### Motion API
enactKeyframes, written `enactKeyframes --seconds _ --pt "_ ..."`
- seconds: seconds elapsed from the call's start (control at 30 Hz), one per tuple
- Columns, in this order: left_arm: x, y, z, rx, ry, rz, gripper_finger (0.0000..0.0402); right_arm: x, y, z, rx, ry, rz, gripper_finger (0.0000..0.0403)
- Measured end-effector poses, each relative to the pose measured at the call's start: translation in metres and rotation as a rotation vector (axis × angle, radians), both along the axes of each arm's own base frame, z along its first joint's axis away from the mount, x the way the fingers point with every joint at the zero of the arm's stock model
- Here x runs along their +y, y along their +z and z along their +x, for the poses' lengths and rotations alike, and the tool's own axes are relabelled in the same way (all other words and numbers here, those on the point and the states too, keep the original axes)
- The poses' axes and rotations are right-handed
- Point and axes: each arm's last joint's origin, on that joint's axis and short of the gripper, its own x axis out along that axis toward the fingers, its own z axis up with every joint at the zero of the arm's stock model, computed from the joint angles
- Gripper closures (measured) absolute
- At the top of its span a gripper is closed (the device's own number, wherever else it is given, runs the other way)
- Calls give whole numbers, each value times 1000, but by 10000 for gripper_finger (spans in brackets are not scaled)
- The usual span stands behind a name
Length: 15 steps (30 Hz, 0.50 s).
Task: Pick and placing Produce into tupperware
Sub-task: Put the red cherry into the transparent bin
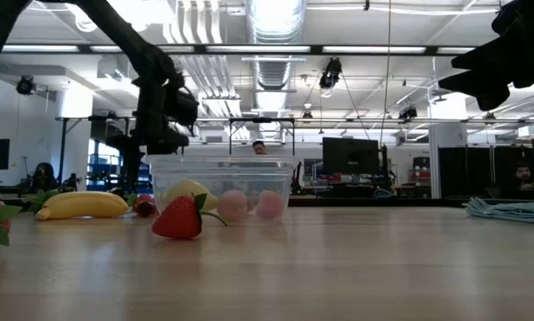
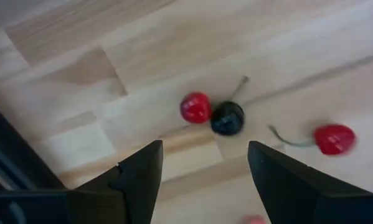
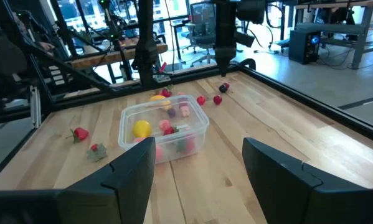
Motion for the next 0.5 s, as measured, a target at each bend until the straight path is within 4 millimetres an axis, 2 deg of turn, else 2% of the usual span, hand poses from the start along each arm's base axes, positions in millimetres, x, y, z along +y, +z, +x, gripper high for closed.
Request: enactKeyframes --seconds 0.2,0.5 --pt "5 -25 1 4 6 -3 180 0 0 0 0 -1 0 170" --pt "11 -46 5 46 0 -26 180 0 0 0 0 0 0 170"
